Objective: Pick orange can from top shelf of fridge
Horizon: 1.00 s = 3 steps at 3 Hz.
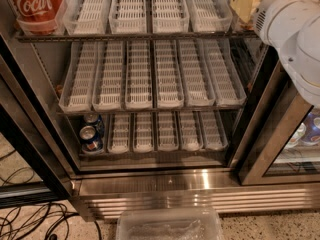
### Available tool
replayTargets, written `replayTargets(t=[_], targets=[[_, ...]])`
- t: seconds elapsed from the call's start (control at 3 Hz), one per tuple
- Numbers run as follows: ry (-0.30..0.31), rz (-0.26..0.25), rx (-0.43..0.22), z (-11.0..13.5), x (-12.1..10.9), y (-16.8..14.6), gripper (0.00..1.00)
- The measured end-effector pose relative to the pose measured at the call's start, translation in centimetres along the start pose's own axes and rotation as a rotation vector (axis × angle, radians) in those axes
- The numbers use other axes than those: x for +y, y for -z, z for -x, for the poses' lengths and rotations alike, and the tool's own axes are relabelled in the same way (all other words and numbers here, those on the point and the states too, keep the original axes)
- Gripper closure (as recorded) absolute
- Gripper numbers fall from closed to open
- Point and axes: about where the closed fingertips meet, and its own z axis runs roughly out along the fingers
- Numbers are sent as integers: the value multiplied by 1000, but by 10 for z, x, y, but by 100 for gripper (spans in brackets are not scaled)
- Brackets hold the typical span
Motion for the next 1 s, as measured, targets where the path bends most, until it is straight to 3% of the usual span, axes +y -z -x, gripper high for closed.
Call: replayTargets(t=[0.33,1.0], targets=[[-17,2,14,-4,-2,-1,52],[-47,21,43,-8,0,-1,100]])
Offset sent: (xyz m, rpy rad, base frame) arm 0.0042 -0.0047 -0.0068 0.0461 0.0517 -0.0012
